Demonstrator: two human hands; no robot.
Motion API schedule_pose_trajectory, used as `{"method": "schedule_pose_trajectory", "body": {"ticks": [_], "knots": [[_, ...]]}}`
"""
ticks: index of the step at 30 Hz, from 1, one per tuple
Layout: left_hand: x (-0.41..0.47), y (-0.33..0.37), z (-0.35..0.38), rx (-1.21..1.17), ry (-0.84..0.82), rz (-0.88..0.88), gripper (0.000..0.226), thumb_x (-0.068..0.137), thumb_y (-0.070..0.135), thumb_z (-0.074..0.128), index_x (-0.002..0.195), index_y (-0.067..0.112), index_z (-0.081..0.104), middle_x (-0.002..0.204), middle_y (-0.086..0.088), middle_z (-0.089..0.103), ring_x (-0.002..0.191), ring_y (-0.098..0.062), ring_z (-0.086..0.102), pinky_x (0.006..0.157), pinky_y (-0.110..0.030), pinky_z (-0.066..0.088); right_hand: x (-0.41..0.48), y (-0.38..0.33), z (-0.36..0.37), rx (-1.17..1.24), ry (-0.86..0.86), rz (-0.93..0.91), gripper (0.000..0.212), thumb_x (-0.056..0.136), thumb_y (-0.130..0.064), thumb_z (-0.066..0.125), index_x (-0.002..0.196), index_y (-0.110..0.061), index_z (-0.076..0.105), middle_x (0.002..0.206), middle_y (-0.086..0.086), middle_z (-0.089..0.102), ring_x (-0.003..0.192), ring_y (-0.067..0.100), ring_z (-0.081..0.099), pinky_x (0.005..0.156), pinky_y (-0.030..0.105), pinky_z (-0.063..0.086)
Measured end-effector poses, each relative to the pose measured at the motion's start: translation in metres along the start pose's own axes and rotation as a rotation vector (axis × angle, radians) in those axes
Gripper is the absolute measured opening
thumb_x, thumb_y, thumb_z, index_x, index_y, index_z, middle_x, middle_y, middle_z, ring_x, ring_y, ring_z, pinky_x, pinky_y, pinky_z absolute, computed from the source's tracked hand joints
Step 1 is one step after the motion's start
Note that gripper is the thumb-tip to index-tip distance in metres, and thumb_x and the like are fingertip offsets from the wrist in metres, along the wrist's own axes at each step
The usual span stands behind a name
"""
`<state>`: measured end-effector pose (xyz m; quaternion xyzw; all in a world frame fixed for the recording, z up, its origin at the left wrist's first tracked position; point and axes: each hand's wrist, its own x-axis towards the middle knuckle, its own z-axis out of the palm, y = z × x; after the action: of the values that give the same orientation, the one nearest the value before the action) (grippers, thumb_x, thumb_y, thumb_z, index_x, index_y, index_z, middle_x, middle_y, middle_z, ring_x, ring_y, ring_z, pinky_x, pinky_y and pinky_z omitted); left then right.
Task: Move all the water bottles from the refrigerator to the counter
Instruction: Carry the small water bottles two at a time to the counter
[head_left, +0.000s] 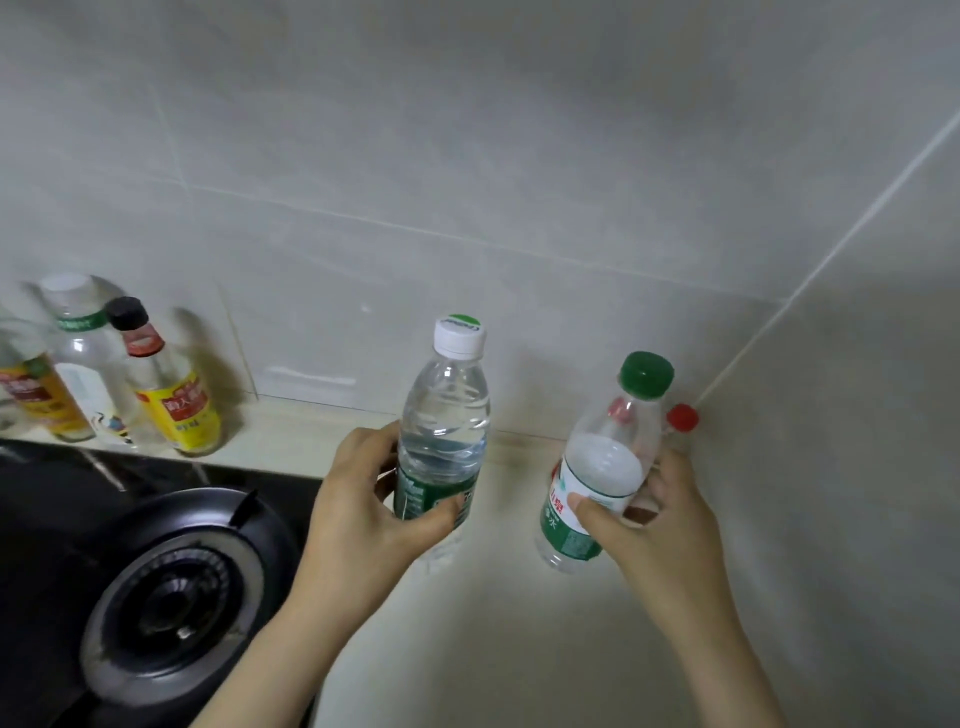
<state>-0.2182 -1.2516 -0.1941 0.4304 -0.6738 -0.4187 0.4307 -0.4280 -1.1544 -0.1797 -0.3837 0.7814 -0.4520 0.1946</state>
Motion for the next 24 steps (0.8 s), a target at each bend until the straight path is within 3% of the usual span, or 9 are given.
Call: {"method": "schedule_pose_trajectory", "body": {"ticks": [6,11,14,19,24], "knots": [[0.006,-0.035,0.011,0.039,-0.016,-0.058,0.058,0.057,0.019,0.089,0.093,0.047,0.054,0.096,0.003,0.06,0.088,-0.002,0.063,0.073,-0.002,0.043,0.02,0.025,0.03,-0.051,-0.059,0.063,0.061,0.067,-0.021,0.084,0.117,-0.034,0.05,0.097,-0.022,0.069,0.09,-0.004,0.065,0.08,0.031,0.056],[0.01,-0.059,0.017,0.038,-0.033,-0.095,0.059,0.059,0.011,0.088,0.095,0.044,0.054,0.099,0.004,0.058,0.091,-0.001,0.062,0.077,-0.003,0.044,0.04,0.033,0.05,-0.134,-0.084,0.049,0.05,0.069,-0.023,0.084,0.106,-0.026,0.05,0.095,-0.02,0.064,0.085,-0.005,0.062,0.063,0.003,0.042],[0.013,-0.069,0.021,0.044,-0.034,-0.111,0.059,0.059,0.011,0.088,0.094,0.044,0.054,0.098,0.006,0.058,0.091,-0.001,0.062,0.077,-0.003,0.044,0.057,0.051,0.068,-0.107,-0.044,0.075,0.051,0.065,-0.02,0.086,0.101,-0.025,0.05,0.092,-0.02,0.063,0.087,0.003,0.065,0.068,0.012,0.045],[0.018,-0.086,0.026,0.041,-0.034,-0.146,0.059,0.059,0.013,0.089,0.095,0.044,0.055,0.099,0.006,0.058,0.091,-0.003,0.064,0.077,-0.006,0.046,0.08,0.073,0.09,-0.099,-0.003,0.08,0.052,0.066,-0.022,0.085,0.104,-0.024,0.05,0.088,-0.022,0.06,0.083,-0.005,0.059,0.068,0.016,0.044],[0.023,-0.098,0.032,0.032,-0.024,-0.157,0.06,0.058,0.012,0.089,0.096,0.043,0.055,0.1,0.007,0.058,0.092,-0.006,0.065,0.079,-0.007,0.047,0.096,0.088,0.102,-0.104,0.018,0.101,0.057,0.068,-0.025,0.085,0.112,-0.02,0.05,0.096,-0.013,0.063,0.086,0.008,0.063,0.075,0.025,0.05]]}}
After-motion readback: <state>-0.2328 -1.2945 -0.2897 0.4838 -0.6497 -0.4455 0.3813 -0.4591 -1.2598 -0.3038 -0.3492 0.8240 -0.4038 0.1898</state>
